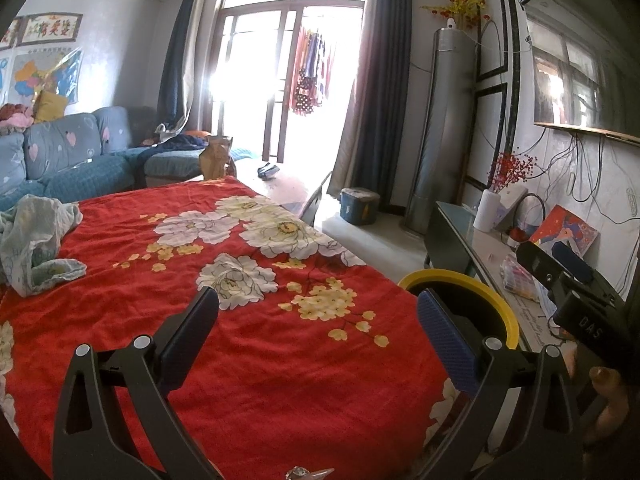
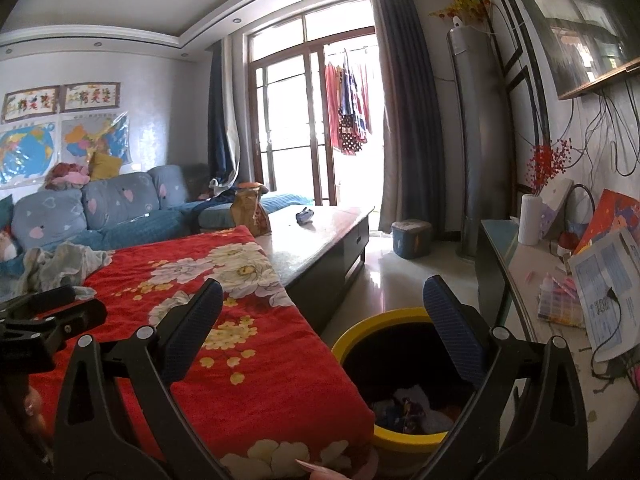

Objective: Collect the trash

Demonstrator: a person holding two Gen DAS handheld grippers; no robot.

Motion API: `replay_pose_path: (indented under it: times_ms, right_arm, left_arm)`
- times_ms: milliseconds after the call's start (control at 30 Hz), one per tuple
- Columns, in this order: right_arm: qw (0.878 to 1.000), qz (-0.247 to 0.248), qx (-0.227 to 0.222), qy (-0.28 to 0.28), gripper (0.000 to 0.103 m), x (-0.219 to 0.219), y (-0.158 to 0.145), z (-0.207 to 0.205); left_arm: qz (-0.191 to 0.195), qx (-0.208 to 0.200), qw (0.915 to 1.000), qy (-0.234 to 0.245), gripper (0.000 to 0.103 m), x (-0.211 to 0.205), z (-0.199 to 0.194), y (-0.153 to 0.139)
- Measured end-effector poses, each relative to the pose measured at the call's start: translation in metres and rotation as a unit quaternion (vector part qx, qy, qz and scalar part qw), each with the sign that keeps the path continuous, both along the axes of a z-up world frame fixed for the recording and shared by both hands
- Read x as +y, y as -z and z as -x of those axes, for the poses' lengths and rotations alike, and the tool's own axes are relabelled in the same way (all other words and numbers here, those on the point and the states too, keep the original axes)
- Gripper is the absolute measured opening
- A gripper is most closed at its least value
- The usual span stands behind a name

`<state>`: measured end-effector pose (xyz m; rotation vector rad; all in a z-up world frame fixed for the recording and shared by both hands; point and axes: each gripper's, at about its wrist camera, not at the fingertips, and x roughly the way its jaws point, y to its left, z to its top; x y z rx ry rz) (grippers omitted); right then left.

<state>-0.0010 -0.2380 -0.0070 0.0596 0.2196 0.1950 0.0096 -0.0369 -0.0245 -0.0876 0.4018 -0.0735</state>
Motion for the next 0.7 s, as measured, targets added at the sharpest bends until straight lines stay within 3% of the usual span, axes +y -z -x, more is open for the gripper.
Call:
replay_pose_path:
  times_ms: [700]
  right_arm:
    - [1.0, 0.0, 0.003, -0.001, 0.092, 0.0003, 0.0008, 0.0005]
  left_arm:
    - [0.001, 0.006, 1.0, 0.0, 0.097, -0.0035, 0.0003, 0.0032]
